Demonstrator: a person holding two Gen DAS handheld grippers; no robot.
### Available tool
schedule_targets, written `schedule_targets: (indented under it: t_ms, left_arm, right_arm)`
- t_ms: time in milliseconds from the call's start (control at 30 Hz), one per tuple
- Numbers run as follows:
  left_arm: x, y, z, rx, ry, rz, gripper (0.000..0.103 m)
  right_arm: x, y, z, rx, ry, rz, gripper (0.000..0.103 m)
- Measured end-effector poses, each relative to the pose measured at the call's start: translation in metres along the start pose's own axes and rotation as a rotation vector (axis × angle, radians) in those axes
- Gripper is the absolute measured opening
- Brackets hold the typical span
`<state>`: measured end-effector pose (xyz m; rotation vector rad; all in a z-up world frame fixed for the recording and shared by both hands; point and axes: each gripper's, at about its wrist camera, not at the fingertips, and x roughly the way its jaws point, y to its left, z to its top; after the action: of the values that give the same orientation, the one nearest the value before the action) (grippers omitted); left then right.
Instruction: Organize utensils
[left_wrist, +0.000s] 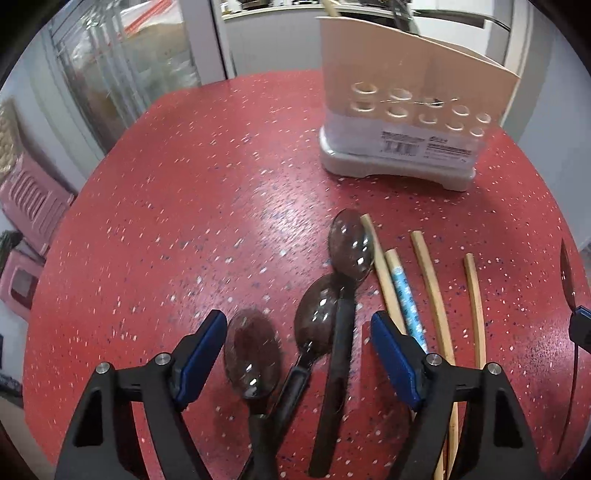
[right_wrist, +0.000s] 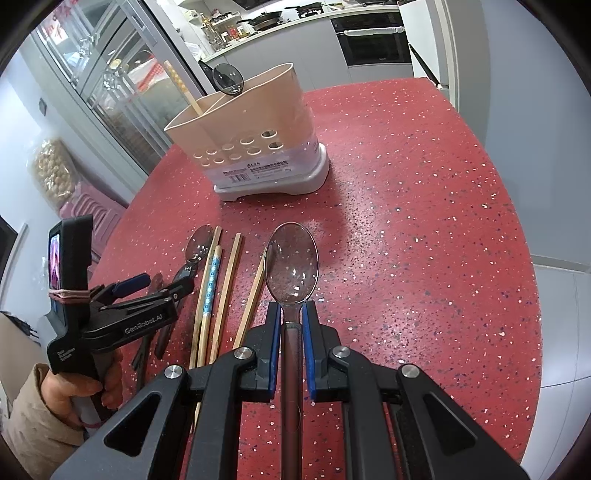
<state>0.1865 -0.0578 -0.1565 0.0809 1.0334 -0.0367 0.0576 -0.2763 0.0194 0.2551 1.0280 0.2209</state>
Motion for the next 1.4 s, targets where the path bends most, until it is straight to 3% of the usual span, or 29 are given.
schedule_targets:
  t_ms: [133,200,300,400,467,633,1033,1400]
  left_arm:
    - [0.009,-0.009,0.0,0.049,0.001,-0.004,0.1]
    - [0.016,-0.009,0.0,0.062,0.015,-0.003,0.088]
    - [0.016,-0.004,0.002,0.055,0.024,-0.018,0.087]
    - [0.018,0.001,-0.003,0.056,0.026,-0.048,0.075]
    - [0.018,0.004,0.002,0.061,0.028,-0.075,0.055]
    - [0.007,-0.002,0.003,0.087,0.007,-0.128,0.03]
    - [-0.051,0.041,-0.007,-0.031,-0.104,-0.239,0.03]
    - [-0.16,0.079,0.028,-0.136,-0.306,-0.343,0.03]
  right_arm:
    - [-0.002,-0.002,0.0,0.005,-0.005,-0.002,0.013]
    - [-0.003,-0.004,0.0,0.009,-0.008,-0.003,0.013]
    - [-0.004,-0.006,0.0,0.016,-0.011,-0.005,0.013]
    - [-0.004,-0.009,0.0,0.021,-0.01,-0.006,0.013]
    - [-0.004,-0.009,0.0,0.025,-0.006,-0.002,0.013]
    - [-0.004,-0.008,0.001,0.02,-0.007,-0.002,0.013]
    - [-0.011,-0.004,0.009,-0.005,-0.026,-0.003,0.013]
    - [-0.034,0.011,0.054,-0.061,-0.12,0.033,0.013]
